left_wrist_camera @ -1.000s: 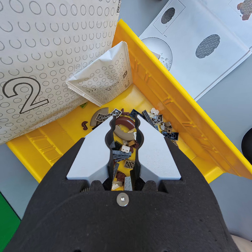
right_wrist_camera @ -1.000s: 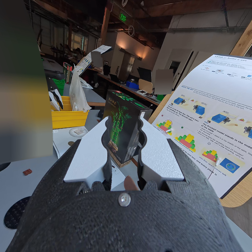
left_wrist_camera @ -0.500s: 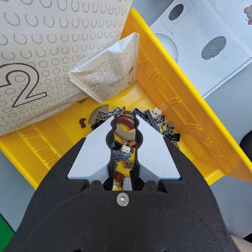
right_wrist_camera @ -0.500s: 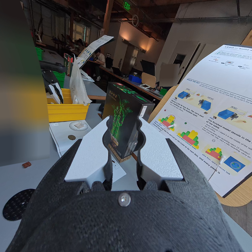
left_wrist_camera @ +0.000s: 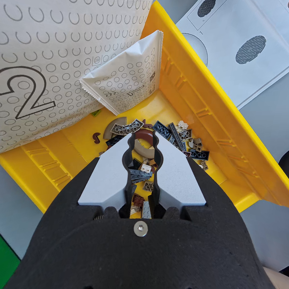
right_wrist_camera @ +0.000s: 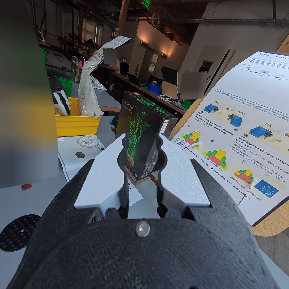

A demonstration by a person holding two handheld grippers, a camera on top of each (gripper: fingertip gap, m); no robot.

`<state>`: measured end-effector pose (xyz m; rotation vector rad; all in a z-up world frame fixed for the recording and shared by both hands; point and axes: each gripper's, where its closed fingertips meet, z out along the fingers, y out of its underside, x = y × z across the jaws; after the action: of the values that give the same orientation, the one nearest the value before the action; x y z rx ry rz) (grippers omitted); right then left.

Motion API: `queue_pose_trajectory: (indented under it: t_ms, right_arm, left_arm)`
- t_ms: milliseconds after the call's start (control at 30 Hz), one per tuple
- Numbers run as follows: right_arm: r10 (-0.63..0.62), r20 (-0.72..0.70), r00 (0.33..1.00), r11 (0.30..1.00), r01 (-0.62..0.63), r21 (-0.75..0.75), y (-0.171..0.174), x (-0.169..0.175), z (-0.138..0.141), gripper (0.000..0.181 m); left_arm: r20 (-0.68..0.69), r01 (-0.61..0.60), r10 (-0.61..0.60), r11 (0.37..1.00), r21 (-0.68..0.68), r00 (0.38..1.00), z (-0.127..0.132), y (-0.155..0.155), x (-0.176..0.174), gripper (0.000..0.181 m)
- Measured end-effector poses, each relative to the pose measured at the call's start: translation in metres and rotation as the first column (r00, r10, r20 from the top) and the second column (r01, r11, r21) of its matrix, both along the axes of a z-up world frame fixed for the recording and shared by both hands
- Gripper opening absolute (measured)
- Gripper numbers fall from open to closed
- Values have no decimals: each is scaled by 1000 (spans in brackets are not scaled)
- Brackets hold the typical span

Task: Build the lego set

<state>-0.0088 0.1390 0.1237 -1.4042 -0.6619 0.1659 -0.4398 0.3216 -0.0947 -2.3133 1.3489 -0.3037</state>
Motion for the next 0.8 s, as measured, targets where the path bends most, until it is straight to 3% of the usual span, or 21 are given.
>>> queue_pose_trajectory:
  t_ms: [367, 633, 800]
  right_arm:
    - [18, 51, 999, 997, -14, -71, 7, -4, -19, 34]
    - [139, 175, 975, 959, -89, -269, 21, -37, -81, 38]
    - [155, 261, 953, 957, -79, -279, 19, -46, -91, 38]
  left_arm:
    - [-11, -8, 8, 1000, -6, 1000, -3, 1, -1, 17]
    - [47, -27, 25, 999, 30, 999, 16, 2, -2, 15]
    - [54, -37, 35, 999, 29, 998, 17, 3, -5, 14]
